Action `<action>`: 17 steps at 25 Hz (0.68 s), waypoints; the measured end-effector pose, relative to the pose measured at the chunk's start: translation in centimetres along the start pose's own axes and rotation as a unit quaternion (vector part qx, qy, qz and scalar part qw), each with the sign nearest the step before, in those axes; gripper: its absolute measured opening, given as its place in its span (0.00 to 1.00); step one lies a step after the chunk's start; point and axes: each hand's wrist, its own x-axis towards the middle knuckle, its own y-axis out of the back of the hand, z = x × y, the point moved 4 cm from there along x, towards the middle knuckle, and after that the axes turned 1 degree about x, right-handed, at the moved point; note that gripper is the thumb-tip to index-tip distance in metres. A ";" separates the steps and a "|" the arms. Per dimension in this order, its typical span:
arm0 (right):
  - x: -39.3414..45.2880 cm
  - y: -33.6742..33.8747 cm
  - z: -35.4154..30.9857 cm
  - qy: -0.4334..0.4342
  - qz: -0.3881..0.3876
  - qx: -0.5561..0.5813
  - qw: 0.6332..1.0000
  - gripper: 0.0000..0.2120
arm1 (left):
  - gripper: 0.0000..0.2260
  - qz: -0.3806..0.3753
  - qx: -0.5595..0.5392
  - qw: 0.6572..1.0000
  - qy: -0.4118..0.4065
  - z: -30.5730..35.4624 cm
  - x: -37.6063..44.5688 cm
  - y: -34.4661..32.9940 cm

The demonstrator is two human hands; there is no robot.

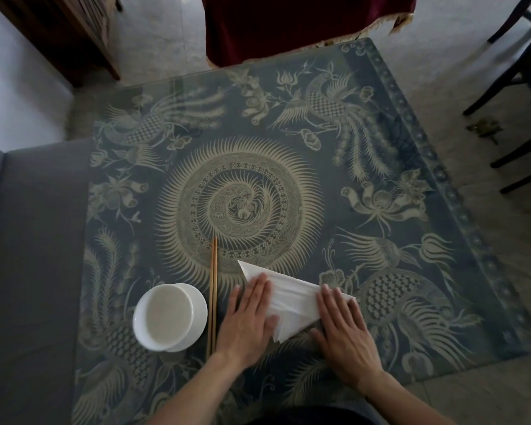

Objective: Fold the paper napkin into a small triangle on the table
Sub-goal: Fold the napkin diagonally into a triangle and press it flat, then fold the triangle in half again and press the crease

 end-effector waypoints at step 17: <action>1.3 1.4 -1.3 0.096 -0.023 -0.015 0.995 0.29 | 0.20 0.030 -0.031 0.991 0.125 -5.2 6.9 6.0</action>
